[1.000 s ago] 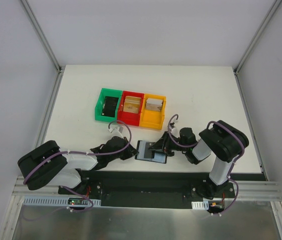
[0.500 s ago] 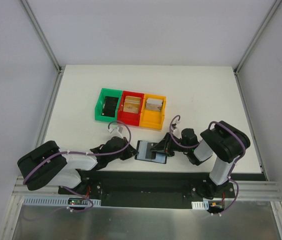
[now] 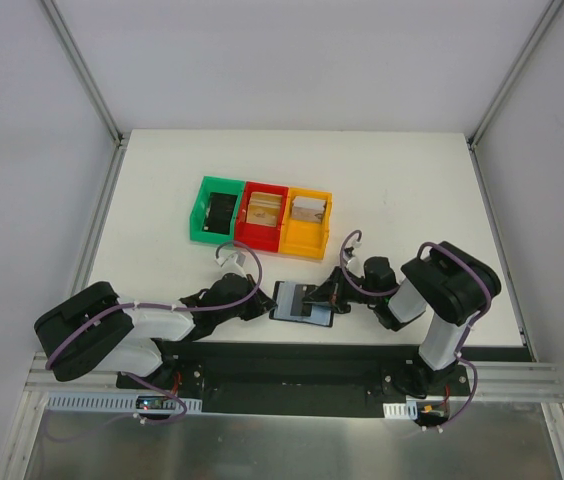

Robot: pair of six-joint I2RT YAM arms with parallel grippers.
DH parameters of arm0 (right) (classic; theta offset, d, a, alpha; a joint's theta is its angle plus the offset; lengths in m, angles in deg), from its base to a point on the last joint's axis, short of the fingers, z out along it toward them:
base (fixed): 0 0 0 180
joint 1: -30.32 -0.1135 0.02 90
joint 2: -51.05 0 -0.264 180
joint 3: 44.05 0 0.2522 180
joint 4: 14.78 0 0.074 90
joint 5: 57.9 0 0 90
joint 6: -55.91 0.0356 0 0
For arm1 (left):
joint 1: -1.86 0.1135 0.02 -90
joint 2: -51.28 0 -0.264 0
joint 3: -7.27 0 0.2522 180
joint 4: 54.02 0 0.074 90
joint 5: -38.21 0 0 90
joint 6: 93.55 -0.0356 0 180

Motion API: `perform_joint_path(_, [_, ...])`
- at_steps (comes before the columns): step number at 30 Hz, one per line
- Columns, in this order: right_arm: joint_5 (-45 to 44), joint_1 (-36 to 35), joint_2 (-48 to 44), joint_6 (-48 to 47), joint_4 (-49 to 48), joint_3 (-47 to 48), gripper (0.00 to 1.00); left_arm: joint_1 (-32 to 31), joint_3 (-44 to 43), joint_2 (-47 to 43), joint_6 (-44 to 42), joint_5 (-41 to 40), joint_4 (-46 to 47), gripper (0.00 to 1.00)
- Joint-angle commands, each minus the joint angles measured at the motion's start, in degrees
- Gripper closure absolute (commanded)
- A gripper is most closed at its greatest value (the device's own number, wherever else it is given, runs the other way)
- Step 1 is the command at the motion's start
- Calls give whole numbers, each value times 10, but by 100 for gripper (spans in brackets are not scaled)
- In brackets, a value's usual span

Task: Take the credit cards out of the card holder
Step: Remove the credit card from the card holder.

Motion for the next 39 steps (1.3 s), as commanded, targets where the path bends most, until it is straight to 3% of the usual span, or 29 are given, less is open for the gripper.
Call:
perform_joint_path(1, [14, 8, -20, -9, -37, -7, 99, -5, 20, 1, -3, -12, -56, 100])
perform_joint_path(18, [33, 40, -48, -25, -35, -40, 99, -6, 30, -14, 0, -23, -55, 100])
perform_joint_path(28, [53, 71, -113, -45, 27, -44, 99, -6, 8, -48, -33, -26, -82, 100])
perform_joint_path(33, [53, 70, -210, -102, 185, -13, 99, -5, -6, -83, -63, -21, -91, 59])
perform_joint_path(35, [44, 70, -273, -168, 333, 21, 99, -6, -14, -103, -77, -23, -102, 46])
perform_joint_path(39, [-21, 69, -386, -369, 657, 149, 99, -6, -57, -136, -115, -11, -139, 34])
